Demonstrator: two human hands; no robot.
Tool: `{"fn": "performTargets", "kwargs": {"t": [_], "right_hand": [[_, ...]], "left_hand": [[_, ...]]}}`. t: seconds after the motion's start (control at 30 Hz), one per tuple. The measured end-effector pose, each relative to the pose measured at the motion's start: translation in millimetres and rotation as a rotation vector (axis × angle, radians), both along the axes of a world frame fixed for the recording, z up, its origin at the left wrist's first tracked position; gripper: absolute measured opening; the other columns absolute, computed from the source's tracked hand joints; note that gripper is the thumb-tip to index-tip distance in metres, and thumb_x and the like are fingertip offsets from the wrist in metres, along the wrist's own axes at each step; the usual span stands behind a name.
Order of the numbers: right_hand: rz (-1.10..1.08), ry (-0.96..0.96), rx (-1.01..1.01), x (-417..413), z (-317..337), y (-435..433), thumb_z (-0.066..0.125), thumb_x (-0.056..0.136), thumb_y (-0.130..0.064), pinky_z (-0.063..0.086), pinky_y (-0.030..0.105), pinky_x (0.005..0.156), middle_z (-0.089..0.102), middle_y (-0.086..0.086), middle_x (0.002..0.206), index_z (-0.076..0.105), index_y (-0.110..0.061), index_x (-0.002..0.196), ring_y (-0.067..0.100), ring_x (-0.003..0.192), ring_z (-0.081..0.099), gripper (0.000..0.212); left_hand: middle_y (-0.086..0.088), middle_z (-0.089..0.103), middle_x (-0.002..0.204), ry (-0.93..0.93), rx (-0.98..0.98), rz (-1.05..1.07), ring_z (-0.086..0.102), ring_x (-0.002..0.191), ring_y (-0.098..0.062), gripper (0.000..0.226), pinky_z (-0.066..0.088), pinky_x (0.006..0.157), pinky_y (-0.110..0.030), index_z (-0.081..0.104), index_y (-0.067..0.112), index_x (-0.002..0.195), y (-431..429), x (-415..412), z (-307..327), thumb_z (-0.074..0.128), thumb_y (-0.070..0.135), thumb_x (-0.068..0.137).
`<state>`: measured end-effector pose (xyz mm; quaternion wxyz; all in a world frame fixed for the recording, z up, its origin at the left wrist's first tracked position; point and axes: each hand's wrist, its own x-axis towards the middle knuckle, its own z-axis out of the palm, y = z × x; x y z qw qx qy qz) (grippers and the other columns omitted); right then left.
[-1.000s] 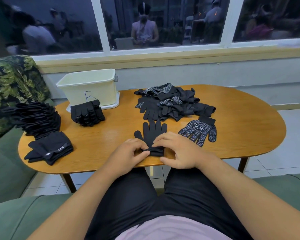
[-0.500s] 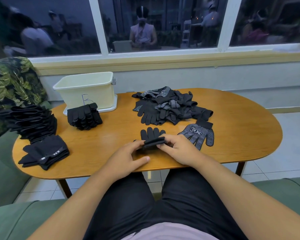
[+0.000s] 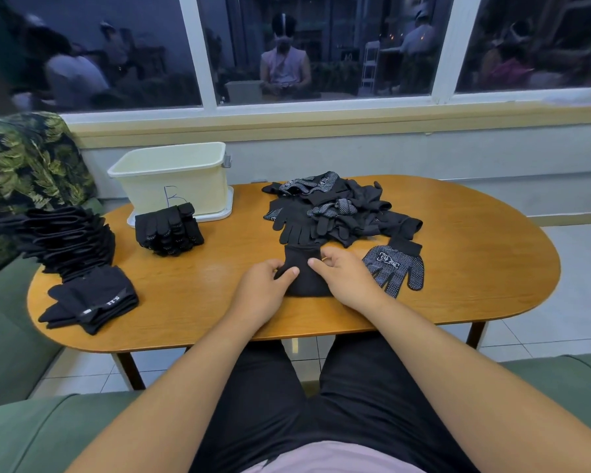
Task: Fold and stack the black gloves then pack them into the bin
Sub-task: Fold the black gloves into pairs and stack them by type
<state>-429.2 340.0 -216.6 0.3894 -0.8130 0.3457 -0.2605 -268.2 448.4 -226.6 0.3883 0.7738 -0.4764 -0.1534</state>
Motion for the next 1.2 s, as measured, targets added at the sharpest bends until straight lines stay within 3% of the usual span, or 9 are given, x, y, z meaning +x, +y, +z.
{"fn": "performTargets", "kwargs": {"t": [0.13, 0.23, 0.37, 0.53, 0.67, 0.83, 0.93, 1.03, 1.2], "right_hand": [[-0.117, 0.180, -0.111, 15, -1, -8, 0.058, 0.108, -0.037, 0.030, 0.036, 0.054, 0.053, -0.002, 0.062, 0.050, -0.017, 0.077, 0.017, 0.059, 0.048, 0.038], [-0.228, 0.225, -0.224, 20, -3, -1, 0.059, 0.107, -0.040, 0.036, 0.035, 0.057, 0.063, -0.001, 0.075, 0.057, -0.021, 0.084, 0.025, 0.076, 0.060, 0.029], [-0.323, 0.309, -0.362, 24, -10, 7, 0.058, 0.107, -0.043, 0.053, 0.040, 0.072, 0.074, 0.007, 0.106, 0.062, -0.019, 0.127, 0.032, 0.099, 0.070, 0.032], [-0.346, 0.383, -0.485, 19, -14, 8, 0.060, 0.106, -0.040, 0.054, 0.041, 0.071, 0.068, 0.003, 0.119, 0.046, -0.024, 0.140, 0.031, 0.104, 0.070, 0.040], [-0.115, 0.302, -0.778, 14, -23, -7, 0.066, 0.097, -0.009, 0.056, 0.044, 0.087, 0.058, 0.001, 0.126, 0.064, -0.021, 0.131, 0.026, 0.114, 0.054, 0.037], [0.110, 0.289, -0.614, 9, -23, -23, 0.052, 0.100, 0.001, 0.050, 0.045, 0.104, 0.073, 0.000, 0.126, 0.077, -0.017, 0.125, 0.026, 0.117, 0.063, 0.040], [0.116, 0.230, -0.534, 2, -26, -22, 0.052, 0.100, 0.000, 0.049, 0.040, 0.110, 0.071, -0.002, 0.136, 0.077, -0.018, 0.129, 0.022, 0.124, 0.064, 0.042], [0.137, 0.220, -0.520, -2, -27, -22, 0.052, 0.102, -0.005, 0.045, 0.041, 0.115, 0.069, -0.004, 0.140, 0.074, -0.022, 0.134, 0.021, 0.129, 0.061, 0.042], [0.136, 0.195, -0.510, -4, -25, -17, 0.049, 0.106, -0.012, 0.041, 0.043, 0.118, 0.072, -0.009, 0.128, 0.073, -0.025, 0.126, 0.012, 0.118, 0.060, 0.033]], "left_hand": [[0.001, 0.073, 0.127, -0.079, 0.010, 0.131, 0.066, 0.120, -0.023, 0.044, 0.051, 0.096, -0.035, 0.068, 0.018, 0.135, -12, -7, -3, 0.064, 0.047, 0.103], [0.010, 0.073, 0.104, -0.147, -0.015, 0.203, 0.067, 0.103, -0.021, 0.034, 0.052, 0.103, -0.048, 0.069, 0.026, 0.125, -16, -13, -7, 0.066, 0.049, 0.099], [0.015, 0.061, 0.082, -0.204, -0.035, 0.206, 0.055, 0.085, -0.015, 0.022, 0.050, 0.102, -0.046, 0.062, 0.030, 0.115, -15, -21, -7, 0.067, 0.044, 0.099], [0.009, 0.062, 0.119, -0.422, -0.026, 0.159, 0.052, 0.116, -0.018, 0.029, 0.043, 0.102, -0.041, 0.057, 0.037, 0.132, -15, -18, -12, 0.060, 0.041, 0.103], [0.007, 0.053, 0.150, -0.649, 0.065, 0.062, 0.038, 0.144, -0.020, 0.041, 0.037, 0.115, -0.046, 0.058, 0.047, 0.143, -16, -12, -17, 0.047, 0.029, 0.108], [0.012, 0.043, 0.164, -0.573, 0.226, 0.068, 0.022, 0.159, -0.021, 0.046, 0.023, 0.126, -0.053, 0.055, 0.046, 0.149, -2, 10, -17, 0.039, 0.030, 0.109], [0.014, 0.051, 0.156, -0.529, 0.076, 0.068, 0.029, 0.154, -0.017, 0.039, 0.026, 0.124, -0.048, 0.063, 0.043, 0.141, 8, 16, -18, 0.043, 0.030, 0.110], [0.017, 0.057, 0.145, -0.591, -0.121, -0.166, 0.036, 0.148, -0.011, 0.028, 0.029, 0.119, -0.040, 0.069, 0.037, 0.131, 14, 15, -13, 0.052, 0.037, 0.108], [0.018, 0.062, 0.134, -0.740, -0.057, -0.363, 0.043, 0.139, -0.007, 0.029, 0.034, 0.118, -0.036, 0.071, 0.034, 0.127, 8, 12, -3, 0.057, 0.049, 0.105]]}}
